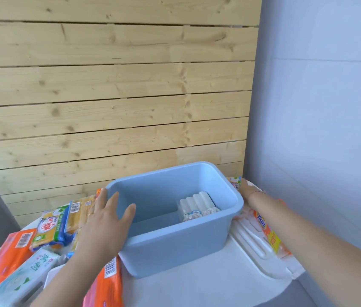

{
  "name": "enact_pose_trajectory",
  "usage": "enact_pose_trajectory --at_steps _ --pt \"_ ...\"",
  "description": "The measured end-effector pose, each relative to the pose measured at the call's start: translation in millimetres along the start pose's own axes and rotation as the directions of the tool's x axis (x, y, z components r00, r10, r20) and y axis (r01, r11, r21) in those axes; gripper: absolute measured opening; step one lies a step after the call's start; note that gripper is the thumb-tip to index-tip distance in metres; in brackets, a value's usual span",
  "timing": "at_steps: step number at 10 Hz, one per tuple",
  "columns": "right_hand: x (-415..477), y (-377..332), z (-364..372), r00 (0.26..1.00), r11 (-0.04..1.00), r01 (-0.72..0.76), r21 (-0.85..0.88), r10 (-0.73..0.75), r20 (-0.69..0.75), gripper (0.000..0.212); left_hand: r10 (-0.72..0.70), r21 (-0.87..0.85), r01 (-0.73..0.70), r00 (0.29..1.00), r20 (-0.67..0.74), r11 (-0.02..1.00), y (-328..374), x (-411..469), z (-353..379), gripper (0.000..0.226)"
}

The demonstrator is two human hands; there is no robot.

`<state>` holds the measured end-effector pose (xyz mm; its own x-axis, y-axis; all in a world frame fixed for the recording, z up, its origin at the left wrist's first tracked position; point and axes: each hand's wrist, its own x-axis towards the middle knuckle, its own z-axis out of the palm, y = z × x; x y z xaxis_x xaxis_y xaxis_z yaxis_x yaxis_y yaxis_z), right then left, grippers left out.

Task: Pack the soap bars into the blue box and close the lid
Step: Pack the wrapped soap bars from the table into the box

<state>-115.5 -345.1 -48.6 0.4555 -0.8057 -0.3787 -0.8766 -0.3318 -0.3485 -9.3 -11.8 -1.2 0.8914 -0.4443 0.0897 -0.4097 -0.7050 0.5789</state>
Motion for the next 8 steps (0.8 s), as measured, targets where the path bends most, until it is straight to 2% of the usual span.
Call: enact_pose_trajectory --at_steps 1,2,3,4,5,6,7,8 --pt "-7.8 -5.7 4.1 0.997 0.996 0.029 0.084 -0.023 -0.075 0.061 -0.014 -0.092 0.014 1.0 -0.003 0.996 -0.8 -1.3 0.1 0.063" --pt "-12.4 -4.9 -3.4 0.992 0.99 0.062 0.127 -0.047 -0.12 0.068 0.036 0.137 -0.041 0.999 0.035 0.99 -12.0 7.2 4.2 0.06" --pt "-30.7 -10.6 -24.1 0.984 0.937 0.107 0.333 -0.052 -0.172 0.085 0.022 0.21 -0.034 0.998 0.061 0.977 -17.9 12.4 6.6 0.062" --pt "-57.3 -17.2 -59.9 0.953 0.871 0.219 0.439 -0.095 -0.288 0.085 0.028 0.27 -0.039 0.999 0.044 0.962 -7.4 6.6 3.7 0.071" --pt "-90.3 -26.8 -88.6 0.904 0.801 0.359 0.479 -0.17 -0.393 0.08 0.072 0.177 -0.059 0.995 -0.064 0.982 8.5 2.8 -4.1 0.061" --pt "-130.4 -45.5 -93.3 0.855 0.684 0.509 0.523 -0.332 -0.397 0.078 0.13 -0.196 -0.131 0.991 -0.019 0.972 33.4 -1.0 -13.6 0.052" --pt "-157.2 -72.6 -63.8 0.847 0.582 0.475 0.66 -0.505 -0.165 0.052 0.036 -0.721 0.335 0.894 0.446 0.606 63.7 0.4 -16.6 0.048" --pt "-154.9 -98.1 -16.2 0.801 0.572 0.104 0.813 -0.533 0.272 0.033 0.107 -0.687 0.625 0.706 0.7 0.371 68.0 12.2 -7.1 0.036"
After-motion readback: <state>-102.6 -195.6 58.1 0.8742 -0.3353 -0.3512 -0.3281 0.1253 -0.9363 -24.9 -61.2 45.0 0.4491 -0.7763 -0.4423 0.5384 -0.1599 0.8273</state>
